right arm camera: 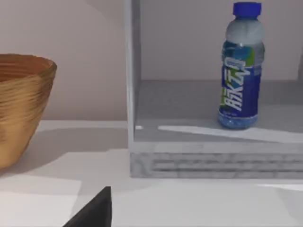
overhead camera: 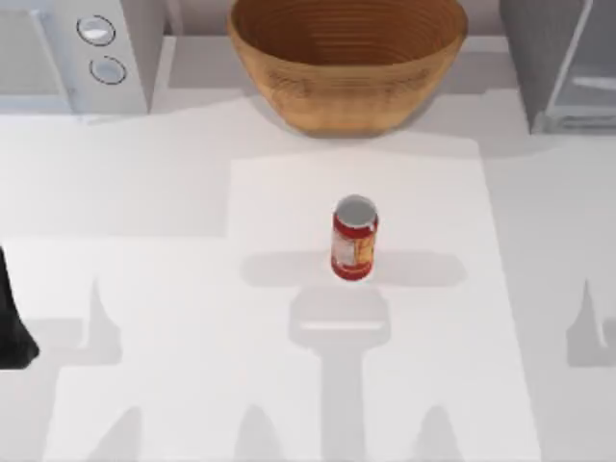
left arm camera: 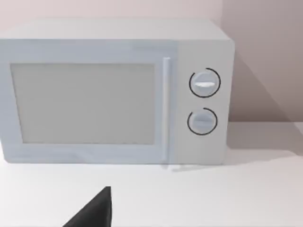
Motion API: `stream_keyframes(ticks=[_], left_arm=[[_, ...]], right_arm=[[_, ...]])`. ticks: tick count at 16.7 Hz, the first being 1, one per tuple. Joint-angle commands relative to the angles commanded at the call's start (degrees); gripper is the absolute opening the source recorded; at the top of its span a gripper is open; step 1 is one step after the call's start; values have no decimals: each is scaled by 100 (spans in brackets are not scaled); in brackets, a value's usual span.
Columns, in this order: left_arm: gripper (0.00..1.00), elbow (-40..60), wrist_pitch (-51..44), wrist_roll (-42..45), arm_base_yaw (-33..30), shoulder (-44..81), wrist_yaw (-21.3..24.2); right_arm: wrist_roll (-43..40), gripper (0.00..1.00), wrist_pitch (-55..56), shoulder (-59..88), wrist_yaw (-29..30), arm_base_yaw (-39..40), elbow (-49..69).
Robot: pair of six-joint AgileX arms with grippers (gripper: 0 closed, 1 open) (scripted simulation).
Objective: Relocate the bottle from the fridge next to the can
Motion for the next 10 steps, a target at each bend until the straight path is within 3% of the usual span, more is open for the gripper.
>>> stream_keyframes(ticks=[5,10], left_arm=[[100,0,0,0,0,0,0],[100,0,0,0,0,0,0]], right_arm=[[3,100,293,354,-34,-62,258],[19,100,1515,2156,-229,-289,1325]])
